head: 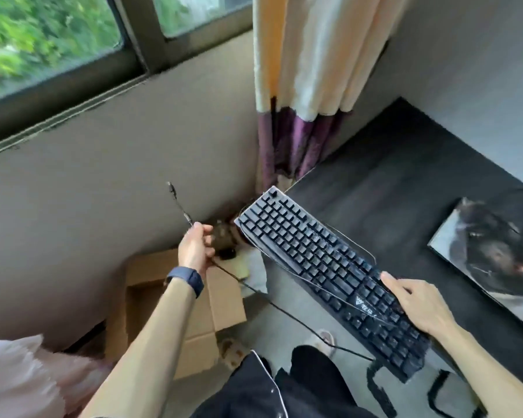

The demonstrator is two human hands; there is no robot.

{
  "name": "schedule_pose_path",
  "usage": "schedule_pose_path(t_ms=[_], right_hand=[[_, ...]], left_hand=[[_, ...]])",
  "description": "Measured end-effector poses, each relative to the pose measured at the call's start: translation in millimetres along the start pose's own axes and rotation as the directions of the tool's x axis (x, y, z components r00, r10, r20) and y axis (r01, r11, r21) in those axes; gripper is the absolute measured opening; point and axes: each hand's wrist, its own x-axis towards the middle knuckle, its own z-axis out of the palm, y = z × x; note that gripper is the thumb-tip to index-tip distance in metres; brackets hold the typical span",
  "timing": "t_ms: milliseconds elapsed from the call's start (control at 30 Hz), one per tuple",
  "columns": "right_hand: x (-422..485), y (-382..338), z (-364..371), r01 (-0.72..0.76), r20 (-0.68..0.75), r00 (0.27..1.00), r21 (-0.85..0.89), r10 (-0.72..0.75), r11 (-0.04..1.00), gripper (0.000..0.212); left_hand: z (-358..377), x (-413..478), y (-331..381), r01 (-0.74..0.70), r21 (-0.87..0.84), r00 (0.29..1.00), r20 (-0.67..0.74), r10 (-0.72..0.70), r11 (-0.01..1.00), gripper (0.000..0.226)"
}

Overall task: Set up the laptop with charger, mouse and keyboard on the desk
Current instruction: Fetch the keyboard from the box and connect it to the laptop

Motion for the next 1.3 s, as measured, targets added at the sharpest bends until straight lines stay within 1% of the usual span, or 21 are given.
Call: schedule_pose_path(t_ms=[33,67,100,133,167,233,267,400,467,600,800,900,1100,1200,1233,1300], right_hand=[[-8.2,19.0,-6.4,-0.065,-0.01,0.998,0.037,0.065,0.997,0.067],[-17.1,38.8,-11.9,-0.123,-0.024,0.992,0.075,0.125,0.99,0.067],[-25.2,56.8,-16.1,-0.163,-0.041,0.985,0.113,0.169,0.98,0.066],[-30.7,72.7,-17.9,-0.193,-0.062,0.977,0.144,0.203,0.971,0.066],[-38.3,92.9,-22.0,-0.232,-0.084,0.965,0.18,0.25,0.956,0.066],[-44.1,119.1,-22.5,-0.288,-0.091,0.945,0.217,0.313,0.933,0.069],[-46.9,136.1,-24.0,-0.324,-0.085,0.933,0.231,0.351,0.917,0.071],[-49.4,192.6,-29.4,-0.413,-0.038,0.901,0.22,0.431,0.883,0.074],[-45.5,213.9,-27.8,-0.424,-0.002,0.902,0.188,0.433,0.886,0.075],[-33.4,261.2,-22.8,-0.419,0.058,0.908,0.151,0.415,0.895,0.076],[1.7,295.5,-10.2,-0.382,0.112,0.923,0.156,0.368,0.911,0.079],[20.6,293.7,-2.1,-0.347,0.123,0.936,0.16,0.33,0.924,0.078],[32.8,299.8,18.7,-0.282,0.032,0.959,0.146,0.28,0.948,0.063],[32.0,305.4,24.0,-0.275,-0.023,0.961,0.071,0.277,0.959,0.054],[29.8,305.0,26.8,-0.288,-0.06,0.954,0.079,0.293,0.954,0.05],[21.2,300.2,30.7,-0.347,-0.134,0.918,0.186,0.374,0.919,0.045]], left_hand=[[16.5,-3.7,6.4,-0.081,0.152,0.996,0.047,0.075,0.985,0.033],[34.8,-8.6,10.3,-0.157,0.292,0.985,0.112,0.13,0.943,0.033],[53.1,-14.5,13.2,-0.209,0.377,0.973,0.175,0.152,0.902,0.032],[69.2,-21.6,15.2,-0.216,0.398,0.966,0.222,0.135,0.892,0.031],[94.6,-33.7,15.6,-0.205,0.376,0.957,0.271,0.104,0.903,0.031],[129.3,-49.0,18.1,-0.153,0.304,0.951,0.305,0.056,0.94,0.03],[153.1,-59.6,16.4,-0.147,0.295,0.943,0.329,0.044,0.944,0.029],[230.6,-97.0,-11.5,-0.206,0.352,0.916,0.397,0.053,0.913,0.026],[252.6,-113.6,-27.3,-0.218,0.362,0.914,0.401,0.06,0.906,0.026],[284.2,-143.3,-66.3,-0.167,0.359,0.915,0.403,0.009,0.918,0.031],[295.1,-168.9,-119.2,-0.119,0.544,0.957,0.286,-0.05,0.831,0.032],[299.9,-175.8,-133.5,-0.106,0.581,0.963,0.263,-0.062,0.807,0.033],[312.4,-179.4,-146.6,-0.121,0.613,0.962,0.266,-0.059,0.781,0.032],[315.1,-168.5,-153.0,-0.096,0.614,0.962,0.259,-0.085,0.783,0.02],[316.0,-163.6,-154.6,-0.076,0.598,0.963,0.25,-0.095,0.798,0.015],[318.0,-154.8,-157.0,-0.025,0.57,0.968,0.219,-0.123,0.821,0.011]])
